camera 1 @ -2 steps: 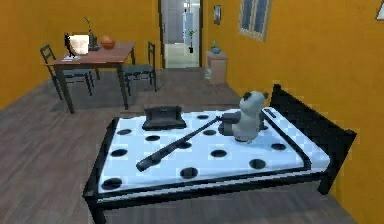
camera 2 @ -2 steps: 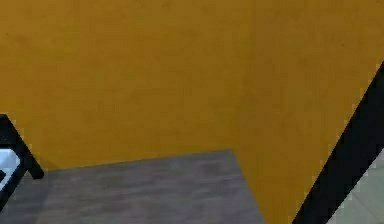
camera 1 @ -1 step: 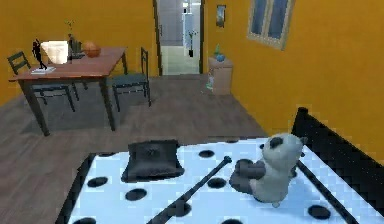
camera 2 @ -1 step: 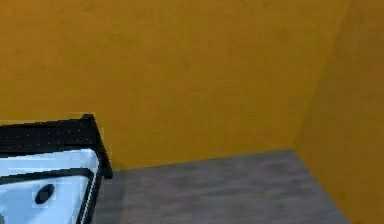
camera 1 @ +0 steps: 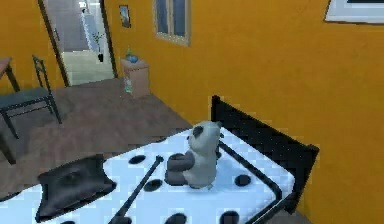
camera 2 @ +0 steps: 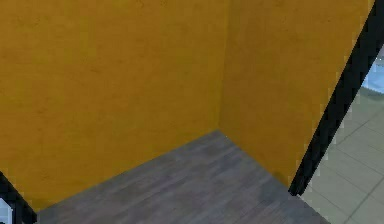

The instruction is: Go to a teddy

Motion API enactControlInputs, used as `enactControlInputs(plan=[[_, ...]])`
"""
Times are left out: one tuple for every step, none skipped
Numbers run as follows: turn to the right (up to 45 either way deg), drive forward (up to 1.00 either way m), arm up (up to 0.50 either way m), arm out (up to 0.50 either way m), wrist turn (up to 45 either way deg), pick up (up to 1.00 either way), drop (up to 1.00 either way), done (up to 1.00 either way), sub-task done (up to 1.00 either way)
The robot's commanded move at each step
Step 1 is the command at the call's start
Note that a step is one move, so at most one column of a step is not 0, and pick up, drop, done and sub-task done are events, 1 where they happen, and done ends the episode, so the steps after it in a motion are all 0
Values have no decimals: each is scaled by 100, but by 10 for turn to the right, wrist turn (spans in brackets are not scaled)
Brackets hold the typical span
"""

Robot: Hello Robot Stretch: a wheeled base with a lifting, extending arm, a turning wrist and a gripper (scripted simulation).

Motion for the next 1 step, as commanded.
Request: enactControlInputs(plan=[[0,0,0,0,0,0,0,100,0]])
